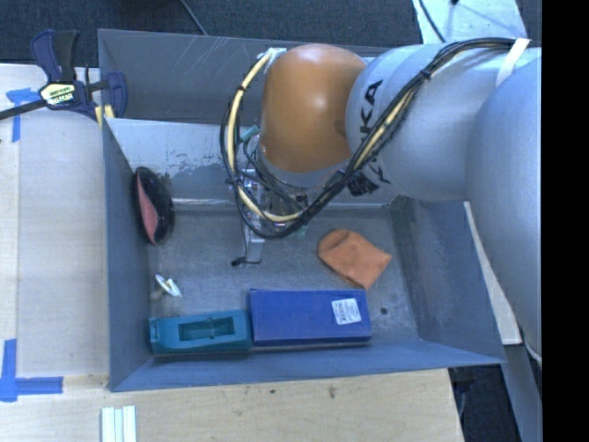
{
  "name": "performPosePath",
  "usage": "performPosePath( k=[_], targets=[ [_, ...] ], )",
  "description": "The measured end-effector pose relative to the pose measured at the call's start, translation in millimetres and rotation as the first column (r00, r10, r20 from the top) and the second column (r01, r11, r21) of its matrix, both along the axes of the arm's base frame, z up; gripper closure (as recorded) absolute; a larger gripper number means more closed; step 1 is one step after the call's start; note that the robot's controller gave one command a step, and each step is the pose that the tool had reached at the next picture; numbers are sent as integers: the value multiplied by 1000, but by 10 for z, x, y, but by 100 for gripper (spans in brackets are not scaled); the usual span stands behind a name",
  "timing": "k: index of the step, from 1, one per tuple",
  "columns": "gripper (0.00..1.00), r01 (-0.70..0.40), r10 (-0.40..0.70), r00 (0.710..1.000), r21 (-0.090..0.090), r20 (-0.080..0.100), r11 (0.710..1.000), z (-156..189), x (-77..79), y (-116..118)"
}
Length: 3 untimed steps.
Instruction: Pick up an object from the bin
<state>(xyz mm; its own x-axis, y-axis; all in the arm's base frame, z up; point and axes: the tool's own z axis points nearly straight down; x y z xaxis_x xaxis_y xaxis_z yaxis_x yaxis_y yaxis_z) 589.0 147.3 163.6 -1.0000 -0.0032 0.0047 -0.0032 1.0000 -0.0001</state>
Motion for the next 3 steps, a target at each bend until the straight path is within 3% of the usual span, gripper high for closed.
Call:
performPosePath(
  k=[1, 3],
  targets=[
    [0, 3, -3, 1000, 1, 7, 1000, 50, 14, -6],
    [0, 15, -15, 1000, -1, 5, 1000, -125, 132, -442]
  ],
)
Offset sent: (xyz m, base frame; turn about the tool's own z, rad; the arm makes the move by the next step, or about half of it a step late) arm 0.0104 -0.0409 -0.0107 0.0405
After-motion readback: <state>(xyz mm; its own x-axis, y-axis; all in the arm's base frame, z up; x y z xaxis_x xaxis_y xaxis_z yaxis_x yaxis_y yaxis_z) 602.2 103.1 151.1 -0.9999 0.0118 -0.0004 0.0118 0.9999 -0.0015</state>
